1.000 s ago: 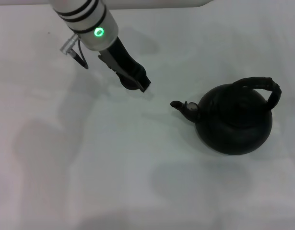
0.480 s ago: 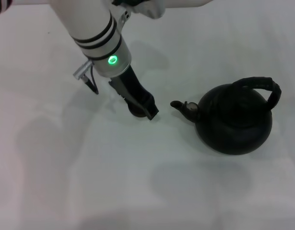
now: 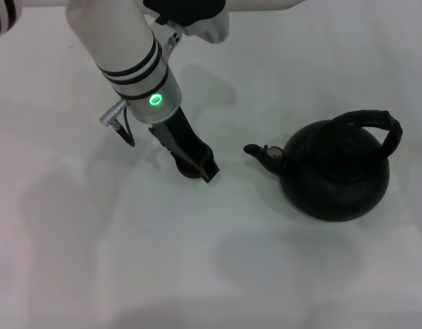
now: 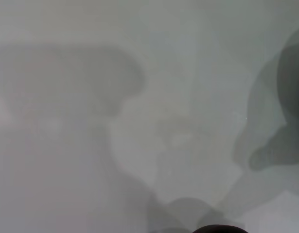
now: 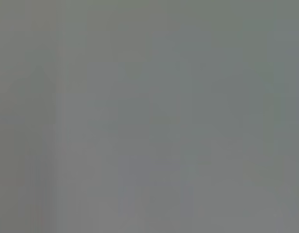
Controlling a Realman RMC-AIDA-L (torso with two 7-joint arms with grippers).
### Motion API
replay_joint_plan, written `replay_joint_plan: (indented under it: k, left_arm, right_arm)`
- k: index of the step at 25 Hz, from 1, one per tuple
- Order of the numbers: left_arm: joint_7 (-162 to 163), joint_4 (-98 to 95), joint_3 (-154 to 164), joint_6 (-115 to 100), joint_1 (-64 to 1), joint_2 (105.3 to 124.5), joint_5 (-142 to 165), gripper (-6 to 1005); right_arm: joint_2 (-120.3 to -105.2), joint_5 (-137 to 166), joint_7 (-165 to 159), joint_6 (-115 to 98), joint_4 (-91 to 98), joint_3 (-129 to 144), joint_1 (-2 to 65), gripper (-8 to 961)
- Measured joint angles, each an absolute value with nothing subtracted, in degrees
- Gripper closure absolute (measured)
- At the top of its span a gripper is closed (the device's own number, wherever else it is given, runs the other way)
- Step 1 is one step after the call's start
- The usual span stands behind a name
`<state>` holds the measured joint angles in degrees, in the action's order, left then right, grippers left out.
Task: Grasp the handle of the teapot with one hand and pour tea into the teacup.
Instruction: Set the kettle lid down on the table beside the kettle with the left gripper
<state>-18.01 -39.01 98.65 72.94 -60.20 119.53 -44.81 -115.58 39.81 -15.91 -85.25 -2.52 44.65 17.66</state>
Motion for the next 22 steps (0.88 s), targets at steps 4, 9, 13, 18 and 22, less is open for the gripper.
replay_joint_plan:
  k: [4, 9, 13, 18, 22]
  left_arm:
    - [-17.98, -38.93, 98.76, 72.96, -60.2, 119.53, -44.87, 292]
    - [-17.92, -38.93, 98.79, 73.05, -60.21, 119.53, -44.91, 291]
    - [-17.92, -38.86, 98.79, 73.0, -60.2, 119.53, -44.92, 292]
    - [-17.92, -38.46, 99.16, 73.04, -60.24, 119.58, -44.94, 292]
    - [-17.92, -37.53, 99.51, 72.98, -60.43, 119.66, -45.03, 292]
  right_arm:
    - [-115.58, 39.81, -15.91, -85.25, -2.49, 44.64, 17.66, 69]
    - [-115.58, 39.81, -15.91, -85.13, -2.31, 44.65, 17.67, 71]
    - [-115.58, 39.81, -15.91, -85.16, -2.29, 44.64, 17.73, 71]
    - [-115.58, 39.81, -15.91, -85.2, -2.28, 44.64, 17.75, 71]
    - [-115.58, 39.81, -15.91, -85.24, -2.28, 44.64, 17.76, 71]
